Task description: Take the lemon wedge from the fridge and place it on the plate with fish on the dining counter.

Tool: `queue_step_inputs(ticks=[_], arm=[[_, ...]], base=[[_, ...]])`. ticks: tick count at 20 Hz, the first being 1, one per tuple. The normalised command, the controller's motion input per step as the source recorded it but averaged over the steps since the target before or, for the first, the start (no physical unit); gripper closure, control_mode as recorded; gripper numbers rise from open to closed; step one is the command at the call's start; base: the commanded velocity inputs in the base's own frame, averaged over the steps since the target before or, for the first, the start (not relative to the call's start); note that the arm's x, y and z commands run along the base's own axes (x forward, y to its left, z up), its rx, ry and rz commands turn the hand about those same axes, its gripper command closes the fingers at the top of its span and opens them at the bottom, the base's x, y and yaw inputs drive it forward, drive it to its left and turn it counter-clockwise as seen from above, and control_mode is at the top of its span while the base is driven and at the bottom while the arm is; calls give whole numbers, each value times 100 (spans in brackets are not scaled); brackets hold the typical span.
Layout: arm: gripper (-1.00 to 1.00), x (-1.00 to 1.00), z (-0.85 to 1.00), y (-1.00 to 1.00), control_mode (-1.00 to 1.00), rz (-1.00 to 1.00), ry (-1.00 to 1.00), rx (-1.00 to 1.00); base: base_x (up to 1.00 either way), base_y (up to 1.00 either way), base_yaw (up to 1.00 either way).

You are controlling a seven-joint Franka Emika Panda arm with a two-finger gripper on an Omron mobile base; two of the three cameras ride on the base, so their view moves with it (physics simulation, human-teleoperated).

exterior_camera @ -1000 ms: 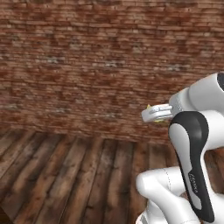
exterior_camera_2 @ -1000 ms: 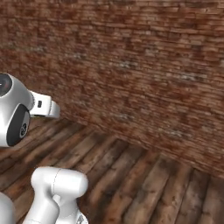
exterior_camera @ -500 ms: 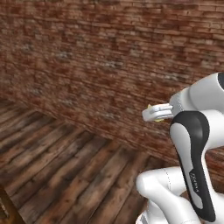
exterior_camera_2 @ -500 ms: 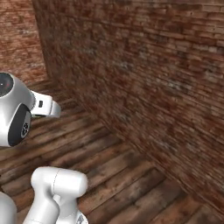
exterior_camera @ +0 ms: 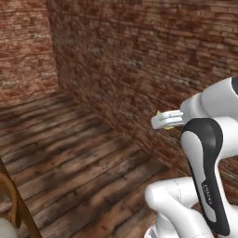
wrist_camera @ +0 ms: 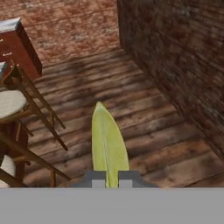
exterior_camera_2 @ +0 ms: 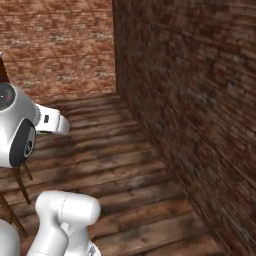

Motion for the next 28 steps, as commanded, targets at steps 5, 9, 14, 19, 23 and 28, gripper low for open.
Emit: queue_step_inputs(ticks=[5, 9, 14, 19, 23, 28], arm=[[100, 0, 0, 0, 100, 0, 0, 0], [100, 0, 0, 0, 100, 0, 0, 0], [100, 0, 0, 0, 100, 0, 0, 0], [100, 0, 0, 0, 100, 0, 0, 0], [100, 0, 0, 0, 100, 0, 0, 0], [100, 0, 0, 0, 100, 0, 0, 0]], base=[[100, 0, 61], [100, 0, 64], [100, 0, 69], [100, 0, 70], [100, 0, 65], [100, 0, 63]])
